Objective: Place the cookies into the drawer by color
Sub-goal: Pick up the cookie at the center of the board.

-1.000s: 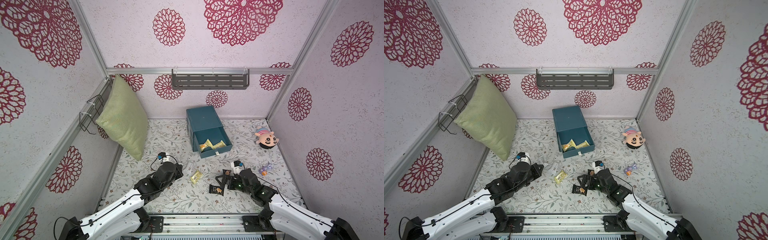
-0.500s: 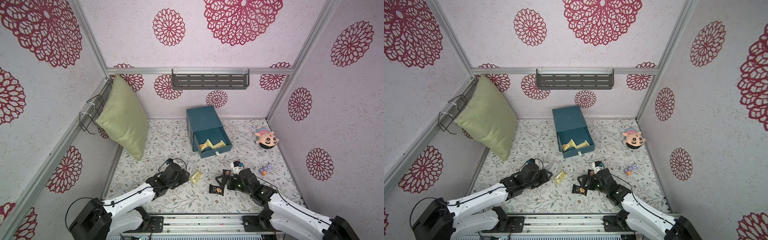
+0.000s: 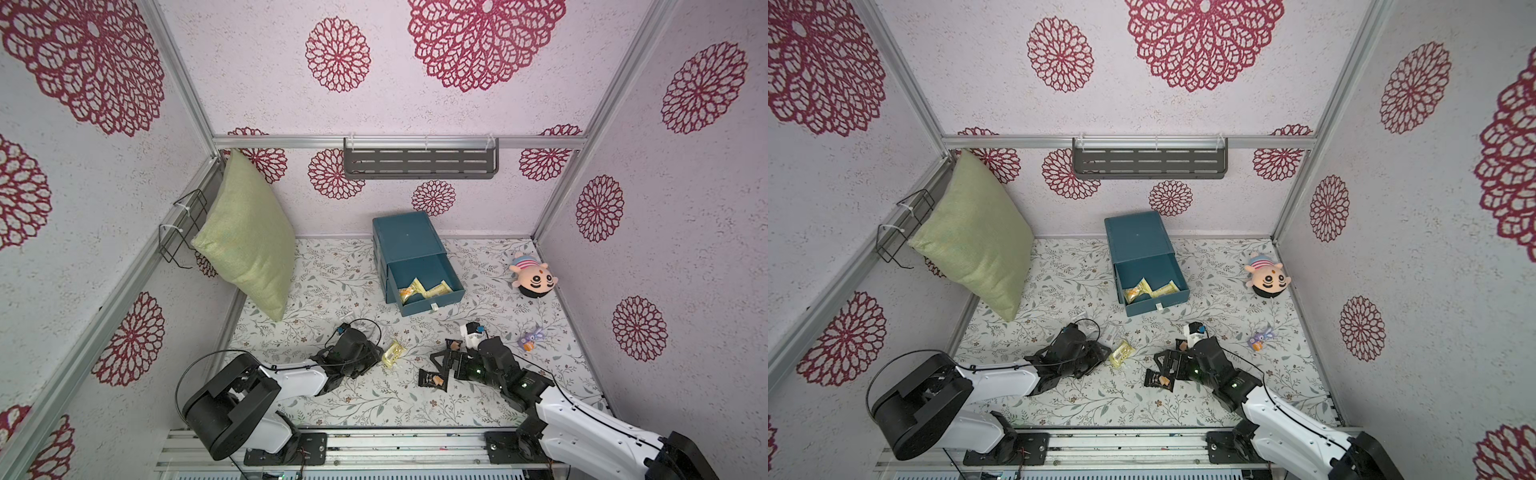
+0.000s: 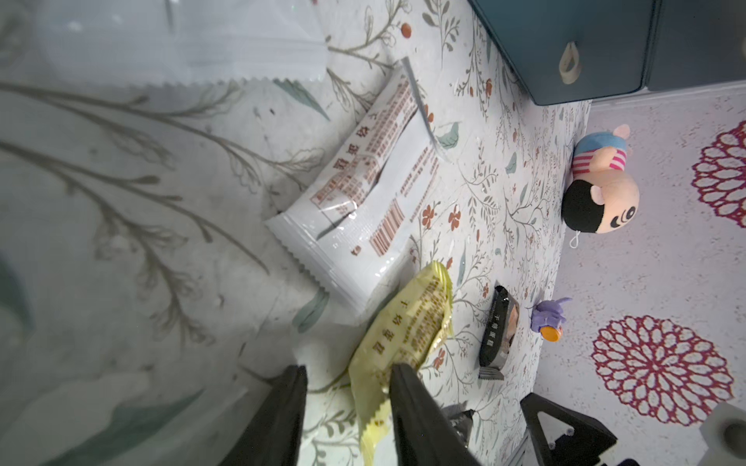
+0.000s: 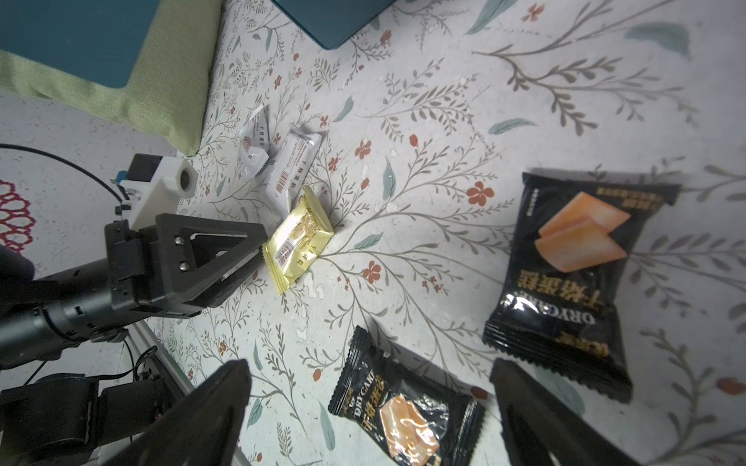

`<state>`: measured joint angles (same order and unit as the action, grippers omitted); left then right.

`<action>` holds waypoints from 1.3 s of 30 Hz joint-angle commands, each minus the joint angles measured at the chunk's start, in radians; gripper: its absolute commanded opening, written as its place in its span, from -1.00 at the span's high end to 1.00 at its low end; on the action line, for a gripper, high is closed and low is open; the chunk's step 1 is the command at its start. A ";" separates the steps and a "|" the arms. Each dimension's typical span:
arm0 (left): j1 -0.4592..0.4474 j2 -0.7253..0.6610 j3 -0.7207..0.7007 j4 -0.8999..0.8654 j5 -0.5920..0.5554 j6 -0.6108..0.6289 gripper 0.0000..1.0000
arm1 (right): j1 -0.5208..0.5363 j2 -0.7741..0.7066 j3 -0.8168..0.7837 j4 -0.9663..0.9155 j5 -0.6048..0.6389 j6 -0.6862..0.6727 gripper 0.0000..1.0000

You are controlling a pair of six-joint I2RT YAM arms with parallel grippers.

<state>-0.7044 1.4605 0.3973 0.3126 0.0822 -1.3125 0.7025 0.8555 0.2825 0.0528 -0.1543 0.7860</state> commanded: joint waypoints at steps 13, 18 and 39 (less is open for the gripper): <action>0.010 0.045 0.006 0.088 0.019 -0.008 0.47 | -0.008 -0.019 0.003 0.002 -0.004 -0.003 -0.98; 0.011 0.046 0.007 0.088 0.019 -0.010 0.62 | -0.008 -0.016 -0.002 0.010 -0.006 -0.002 -0.98; 0.010 -0.319 0.106 -0.310 -0.073 0.102 1.00 | -0.014 -0.019 -0.002 0.000 0.004 -0.002 -0.98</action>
<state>-0.7017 1.2095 0.4702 0.1440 0.0597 -1.2694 0.6960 0.8471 0.2825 0.0505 -0.1574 0.7860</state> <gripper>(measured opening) 0.037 0.991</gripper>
